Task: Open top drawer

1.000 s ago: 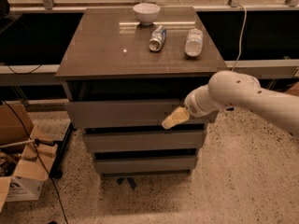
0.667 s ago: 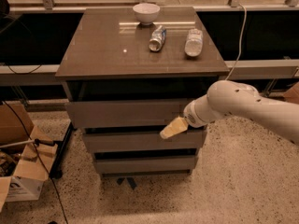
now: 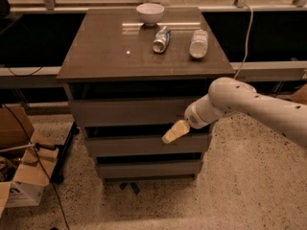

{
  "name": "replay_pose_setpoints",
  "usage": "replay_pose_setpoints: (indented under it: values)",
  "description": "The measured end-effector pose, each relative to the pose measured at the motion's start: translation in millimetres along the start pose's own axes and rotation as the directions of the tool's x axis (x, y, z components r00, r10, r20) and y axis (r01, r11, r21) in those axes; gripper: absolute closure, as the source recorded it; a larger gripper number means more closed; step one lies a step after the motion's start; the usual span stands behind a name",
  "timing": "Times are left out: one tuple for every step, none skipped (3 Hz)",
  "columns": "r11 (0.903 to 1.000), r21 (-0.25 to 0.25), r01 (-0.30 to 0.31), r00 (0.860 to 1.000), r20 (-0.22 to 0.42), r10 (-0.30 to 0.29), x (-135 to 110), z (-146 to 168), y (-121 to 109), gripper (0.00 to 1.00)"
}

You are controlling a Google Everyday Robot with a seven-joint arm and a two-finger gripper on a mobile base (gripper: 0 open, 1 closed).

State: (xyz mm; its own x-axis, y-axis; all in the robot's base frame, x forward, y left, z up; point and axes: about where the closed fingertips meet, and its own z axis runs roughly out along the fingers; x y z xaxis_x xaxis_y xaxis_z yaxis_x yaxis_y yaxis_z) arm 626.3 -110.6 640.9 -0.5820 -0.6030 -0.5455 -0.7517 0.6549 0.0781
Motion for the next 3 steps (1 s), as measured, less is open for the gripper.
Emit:
replay_pose_setpoints:
  values:
    - [0.9822, 0.023, 0.186, 0.982, 0.018, -0.187, -41.0, -35.9, -18.1, 0.00]
    - [0.9798, 0.025, 0.198, 0.980, 0.021, -0.199, -43.1, -39.4, -18.7, 0.00]
    - [0.9369, 0.034, 0.348, 0.935, 0.054, -0.349, -69.1, -74.1, -23.1, 0.00]
